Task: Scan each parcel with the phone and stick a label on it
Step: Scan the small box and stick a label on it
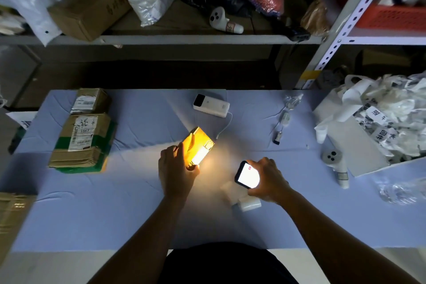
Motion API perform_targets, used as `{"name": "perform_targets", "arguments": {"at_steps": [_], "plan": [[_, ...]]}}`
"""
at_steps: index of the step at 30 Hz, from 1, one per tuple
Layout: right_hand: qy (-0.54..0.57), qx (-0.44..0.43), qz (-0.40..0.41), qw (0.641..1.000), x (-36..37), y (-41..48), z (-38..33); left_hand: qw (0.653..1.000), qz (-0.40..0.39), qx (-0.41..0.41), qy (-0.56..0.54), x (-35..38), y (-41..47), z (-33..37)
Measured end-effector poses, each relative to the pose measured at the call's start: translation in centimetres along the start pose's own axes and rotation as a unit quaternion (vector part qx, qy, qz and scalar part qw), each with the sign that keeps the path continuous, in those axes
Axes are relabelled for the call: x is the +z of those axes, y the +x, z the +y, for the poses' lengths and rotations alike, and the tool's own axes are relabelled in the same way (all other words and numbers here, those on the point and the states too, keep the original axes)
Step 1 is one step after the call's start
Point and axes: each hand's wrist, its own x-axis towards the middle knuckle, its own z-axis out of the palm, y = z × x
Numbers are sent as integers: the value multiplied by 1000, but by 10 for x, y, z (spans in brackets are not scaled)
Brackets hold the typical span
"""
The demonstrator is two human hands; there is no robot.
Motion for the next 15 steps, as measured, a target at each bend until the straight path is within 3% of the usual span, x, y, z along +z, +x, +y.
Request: {"name": "perform_targets", "arguments": {"at_steps": [15], "plan": [[-38,6,22,999,-12,-14,-12,999,33,27,1,5,3,-4]]}}
